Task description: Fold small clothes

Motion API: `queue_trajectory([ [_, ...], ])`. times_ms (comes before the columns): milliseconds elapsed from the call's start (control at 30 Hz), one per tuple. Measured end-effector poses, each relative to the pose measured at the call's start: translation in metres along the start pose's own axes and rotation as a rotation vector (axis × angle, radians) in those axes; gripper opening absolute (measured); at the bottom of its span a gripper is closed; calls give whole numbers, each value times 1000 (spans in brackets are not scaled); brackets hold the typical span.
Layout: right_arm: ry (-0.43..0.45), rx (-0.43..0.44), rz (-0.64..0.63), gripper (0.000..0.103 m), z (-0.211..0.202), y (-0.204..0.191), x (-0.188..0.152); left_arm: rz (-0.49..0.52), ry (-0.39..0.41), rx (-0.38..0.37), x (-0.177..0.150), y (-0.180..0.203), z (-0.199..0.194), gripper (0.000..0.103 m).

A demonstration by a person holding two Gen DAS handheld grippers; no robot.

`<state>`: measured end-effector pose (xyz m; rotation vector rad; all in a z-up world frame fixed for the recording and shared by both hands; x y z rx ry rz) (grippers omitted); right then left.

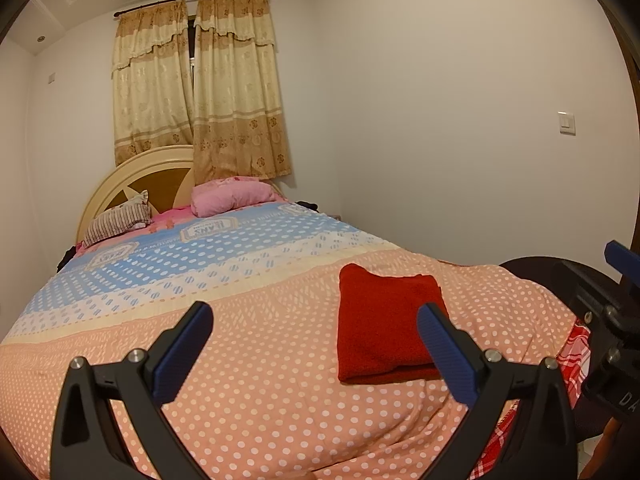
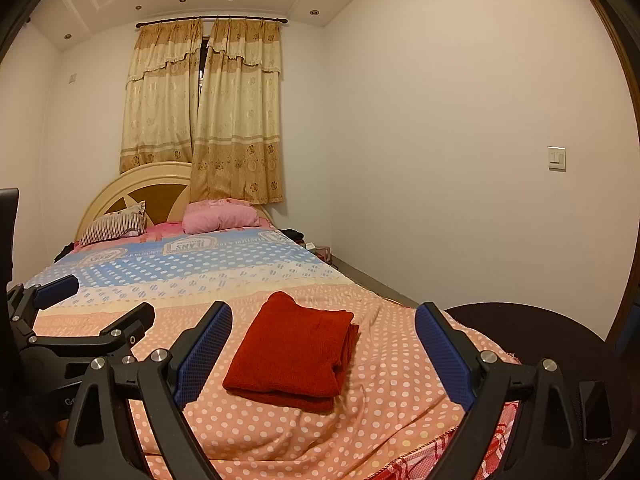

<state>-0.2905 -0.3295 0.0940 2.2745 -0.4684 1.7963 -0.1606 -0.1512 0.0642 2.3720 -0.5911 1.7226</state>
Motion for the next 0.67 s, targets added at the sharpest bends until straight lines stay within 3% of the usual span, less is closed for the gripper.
queue_trajectory([
  [667,-17,-6,1,93,8,3,-7,-32,-70,-7,-6,-5,17,103],
])
Point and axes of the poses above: each gripper's, at about its wrist camera, not at the fingertips, and z roughly the way its jaws point, y to its right, x to its top, the point moved 6 cm from there along z, roughly the way its jaws point, and after that the axes turned 1 degree about x, right-handed, at the moved point
